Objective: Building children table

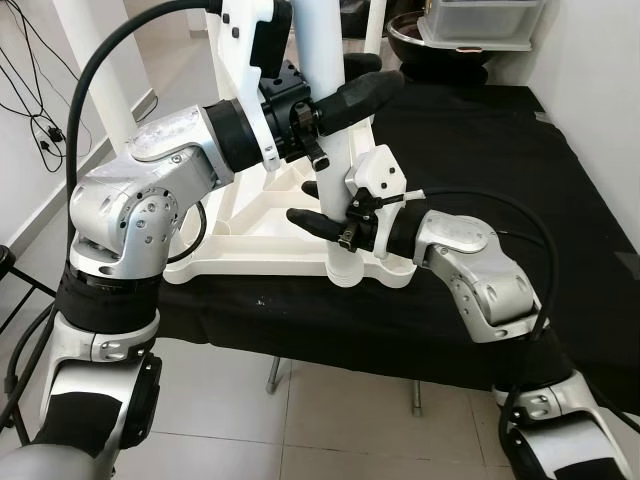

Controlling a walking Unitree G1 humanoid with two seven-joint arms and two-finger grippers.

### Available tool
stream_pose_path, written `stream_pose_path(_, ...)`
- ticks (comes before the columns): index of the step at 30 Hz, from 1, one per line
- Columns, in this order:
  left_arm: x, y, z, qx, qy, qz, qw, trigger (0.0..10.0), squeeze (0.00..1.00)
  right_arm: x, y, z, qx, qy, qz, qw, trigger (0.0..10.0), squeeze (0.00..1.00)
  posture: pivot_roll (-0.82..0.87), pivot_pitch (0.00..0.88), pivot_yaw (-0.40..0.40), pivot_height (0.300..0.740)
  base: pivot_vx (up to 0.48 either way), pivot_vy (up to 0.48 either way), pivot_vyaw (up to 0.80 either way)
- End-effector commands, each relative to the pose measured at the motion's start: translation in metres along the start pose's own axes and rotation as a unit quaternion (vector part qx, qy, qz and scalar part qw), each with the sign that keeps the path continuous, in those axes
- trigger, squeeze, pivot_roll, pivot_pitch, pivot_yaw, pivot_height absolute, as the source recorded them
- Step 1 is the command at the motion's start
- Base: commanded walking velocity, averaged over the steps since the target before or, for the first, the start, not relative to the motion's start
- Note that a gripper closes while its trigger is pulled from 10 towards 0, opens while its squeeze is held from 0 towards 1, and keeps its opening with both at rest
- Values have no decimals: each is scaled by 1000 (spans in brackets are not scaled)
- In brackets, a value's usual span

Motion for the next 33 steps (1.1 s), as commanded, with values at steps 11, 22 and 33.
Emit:
stream_pose_path(11, -15, 34, 2, 125, 20, 28, 991, 10000, 1000, 18, -3, -12, -10, -69, -2, 998, 0, 0, -38, 76, -23, 740, 0, 0, 0)
stream_pose_path(22, -26, 83, 74, 199, 83, 54, 975, 10000, 1000, 123, 47, 54, 75, -329, -11, 941, 0, 0, -17, 138, -49, 740, 0, 0, 0)
stream_pose_path(33, 94, -89, 94, -116, 70, 193, 972, 10000, 1000, 121, 56, 66, 135, -233, -57, 961, 10000, 0, -11, 267, -44, 740, 0, 0, 0)
Point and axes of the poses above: a point about 5 cm out from each wrist's last joint towards the gripper, its own z axis pointing back from the gripper into the wrist, its own y axis along the axis of the wrist's last joint, x = y × z, the point moved 3 cm from there along -z, pointing out of the wrist towards the gripper, and after that the axes turned 6 degrees about -z, right-handed, at the moved point
